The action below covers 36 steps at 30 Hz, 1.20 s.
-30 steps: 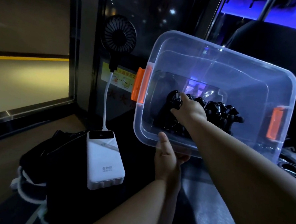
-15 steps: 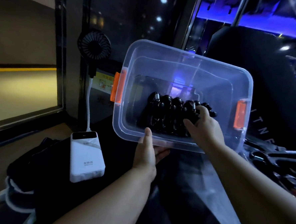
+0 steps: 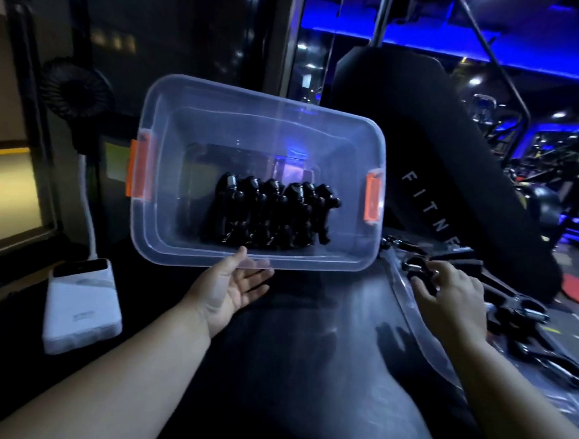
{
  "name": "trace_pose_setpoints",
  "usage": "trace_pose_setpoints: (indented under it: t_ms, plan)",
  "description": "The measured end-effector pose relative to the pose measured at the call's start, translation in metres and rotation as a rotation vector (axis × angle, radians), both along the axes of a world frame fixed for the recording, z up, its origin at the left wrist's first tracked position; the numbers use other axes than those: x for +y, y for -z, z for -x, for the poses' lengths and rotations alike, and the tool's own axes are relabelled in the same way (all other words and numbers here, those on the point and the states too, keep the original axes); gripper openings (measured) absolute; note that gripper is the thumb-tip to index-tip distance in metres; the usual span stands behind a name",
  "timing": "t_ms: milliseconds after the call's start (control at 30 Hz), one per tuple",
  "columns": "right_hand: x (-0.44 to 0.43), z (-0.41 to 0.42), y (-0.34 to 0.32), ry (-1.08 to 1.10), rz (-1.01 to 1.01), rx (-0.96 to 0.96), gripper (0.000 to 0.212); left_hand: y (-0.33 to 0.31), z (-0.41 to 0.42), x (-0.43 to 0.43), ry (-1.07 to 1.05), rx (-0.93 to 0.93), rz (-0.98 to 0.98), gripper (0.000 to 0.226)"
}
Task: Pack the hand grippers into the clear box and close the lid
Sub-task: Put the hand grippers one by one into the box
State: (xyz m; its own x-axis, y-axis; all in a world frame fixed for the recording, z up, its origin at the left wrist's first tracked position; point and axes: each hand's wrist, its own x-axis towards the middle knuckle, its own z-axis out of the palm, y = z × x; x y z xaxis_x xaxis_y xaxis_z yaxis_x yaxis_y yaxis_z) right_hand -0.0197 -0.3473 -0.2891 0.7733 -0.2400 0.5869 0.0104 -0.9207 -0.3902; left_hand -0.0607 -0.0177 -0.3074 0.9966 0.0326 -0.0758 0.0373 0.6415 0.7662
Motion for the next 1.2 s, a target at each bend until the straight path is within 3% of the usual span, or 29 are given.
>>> trace_pose_setpoints:
  t_ms: [300,500,667,833,1033,1200]
  plan:
    - [-0.038,0.017,0.017,0.159,0.067,0.335,0.051,0.002,0.0,-0.003,0.008,-0.017,-0.145,0.033]
    - [-0.043,0.023,0.016,0.214,0.118,0.358,0.05,0.003,0.001,-0.004,-0.026,-0.036,-0.155,0.032]
    - [-0.06,0.03,0.015,0.289,0.153,0.426,0.053,0.004,0.0,-0.005,-0.024,-0.053,-0.164,0.049]
    - [-0.082,0.04,0.016,0.385,0.06,0.515,0.064,0.006,-0.003,-0.004,-0.034,-0.065,-0.165,0.038]
    - [-0.085,0.039,0.017,0.386,0.02,0.589,0.07,0.007,-0.003,-0.003,-0.03,-0.066,-0.169,0.047]
    - [-0.093,0.038,0.016,0.364,0.044,0.585,0.078,0.008,-0.004,-0.002,-0.05,-0.054,-0.17,0.03]
